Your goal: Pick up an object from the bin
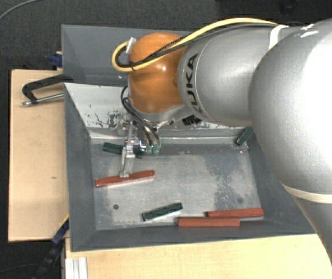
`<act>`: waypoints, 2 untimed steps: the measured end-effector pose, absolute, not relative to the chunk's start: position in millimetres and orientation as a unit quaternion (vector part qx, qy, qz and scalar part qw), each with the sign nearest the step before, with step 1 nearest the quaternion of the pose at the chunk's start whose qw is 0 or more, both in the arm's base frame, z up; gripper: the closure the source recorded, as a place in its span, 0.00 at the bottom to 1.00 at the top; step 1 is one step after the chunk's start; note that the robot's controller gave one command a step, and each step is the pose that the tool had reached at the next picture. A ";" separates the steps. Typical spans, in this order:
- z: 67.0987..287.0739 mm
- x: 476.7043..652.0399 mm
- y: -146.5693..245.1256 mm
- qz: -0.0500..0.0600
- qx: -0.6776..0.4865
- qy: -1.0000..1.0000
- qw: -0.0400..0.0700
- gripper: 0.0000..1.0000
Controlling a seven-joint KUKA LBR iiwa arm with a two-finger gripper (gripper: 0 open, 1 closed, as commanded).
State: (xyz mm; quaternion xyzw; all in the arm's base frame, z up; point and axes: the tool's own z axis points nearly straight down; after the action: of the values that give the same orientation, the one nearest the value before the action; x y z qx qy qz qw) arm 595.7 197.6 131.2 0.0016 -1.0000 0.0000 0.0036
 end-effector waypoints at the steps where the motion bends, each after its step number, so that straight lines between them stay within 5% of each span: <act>1: 68.9 557.2 188.9 -0.001 0.023 -1.000 0.000 0.00; 2: 70.4 558.5 189.7 -0.001 0.023 -1.000 -0.001 0.00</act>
Offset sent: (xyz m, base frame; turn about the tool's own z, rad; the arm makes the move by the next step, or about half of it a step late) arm -0.0379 -0.0096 -0.0612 -0.0431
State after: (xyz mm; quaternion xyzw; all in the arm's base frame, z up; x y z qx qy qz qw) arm 558.5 189.7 70.4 0.0228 -0.9997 -0.0015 -0.0014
